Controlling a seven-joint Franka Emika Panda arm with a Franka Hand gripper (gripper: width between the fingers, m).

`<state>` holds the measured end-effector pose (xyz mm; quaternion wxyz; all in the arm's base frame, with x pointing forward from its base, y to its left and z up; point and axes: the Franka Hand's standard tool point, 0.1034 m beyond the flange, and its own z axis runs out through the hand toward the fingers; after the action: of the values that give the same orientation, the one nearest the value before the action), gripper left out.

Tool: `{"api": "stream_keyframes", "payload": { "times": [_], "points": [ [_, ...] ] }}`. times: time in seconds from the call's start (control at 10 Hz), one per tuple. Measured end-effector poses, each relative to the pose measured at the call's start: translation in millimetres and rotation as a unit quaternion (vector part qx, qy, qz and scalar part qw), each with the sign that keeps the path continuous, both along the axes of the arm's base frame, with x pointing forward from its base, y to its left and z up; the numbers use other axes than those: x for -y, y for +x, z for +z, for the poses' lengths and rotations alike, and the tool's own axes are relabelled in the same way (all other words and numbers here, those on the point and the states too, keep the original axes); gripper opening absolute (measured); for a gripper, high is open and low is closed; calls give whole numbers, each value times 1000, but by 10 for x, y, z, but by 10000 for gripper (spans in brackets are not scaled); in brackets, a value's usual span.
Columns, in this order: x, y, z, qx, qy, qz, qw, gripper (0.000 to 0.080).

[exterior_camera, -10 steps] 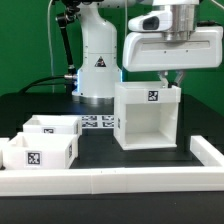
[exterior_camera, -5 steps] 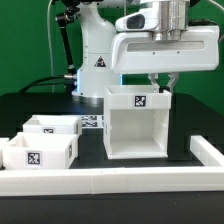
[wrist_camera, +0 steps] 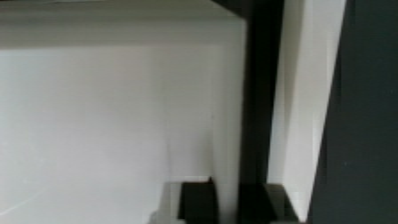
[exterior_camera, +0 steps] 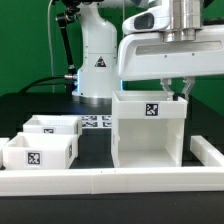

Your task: Assemble drawer

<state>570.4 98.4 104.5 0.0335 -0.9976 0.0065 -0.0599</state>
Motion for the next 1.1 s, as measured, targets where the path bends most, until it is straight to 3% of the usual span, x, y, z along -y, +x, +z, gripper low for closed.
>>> {"api": "stream_keyframes", "payload": {
  "times": [0.1, 0.6, 1.1],
  "points": [
    [-6, 71, 6, 4, 1, -2, 1000, 38],
    [-53, 65, 15, -1, 14, -64, 998, 38],
    [-83, 181, 5, 2, 43, -269, 962, 39]
  ]
}}
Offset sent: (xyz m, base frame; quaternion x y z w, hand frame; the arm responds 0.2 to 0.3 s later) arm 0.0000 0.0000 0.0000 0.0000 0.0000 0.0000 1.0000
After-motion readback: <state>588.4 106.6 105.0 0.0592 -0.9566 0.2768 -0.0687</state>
